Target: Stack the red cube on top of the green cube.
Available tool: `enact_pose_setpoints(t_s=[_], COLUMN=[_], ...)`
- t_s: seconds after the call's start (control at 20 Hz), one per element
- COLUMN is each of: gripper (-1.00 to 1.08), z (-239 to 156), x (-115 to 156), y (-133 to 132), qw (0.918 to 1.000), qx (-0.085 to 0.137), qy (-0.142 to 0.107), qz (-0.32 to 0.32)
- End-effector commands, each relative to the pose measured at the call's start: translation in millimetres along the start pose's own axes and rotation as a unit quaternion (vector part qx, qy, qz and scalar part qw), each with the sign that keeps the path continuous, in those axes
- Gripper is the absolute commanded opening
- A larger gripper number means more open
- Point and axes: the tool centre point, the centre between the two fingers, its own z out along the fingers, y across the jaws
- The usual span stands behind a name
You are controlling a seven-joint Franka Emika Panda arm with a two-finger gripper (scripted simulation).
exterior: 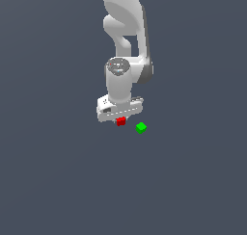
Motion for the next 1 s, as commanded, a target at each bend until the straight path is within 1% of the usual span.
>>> enact_pose_setpoints(t_s=[0.0,0.25,0.45,0.65,0.95], gripper=[-1.0,-1.0,-1.0,-1.0,-1.0], z=[-6.3,-5.2,0.4,11.6,34.9], x=[-0.1,0.5,2.5,6.3,15.6], y=[-0.1,-1.4,-12.3,-33.8,-78.5], qw=[1.0,1.0,1.0,1.0,1.0], qx=[0.0,0.0,0.0,0.0,0.0], qy=[0.0,0.0,0.0,0.0,0.0], qz=[0.0,0.0,0.0,0.0,0.0])
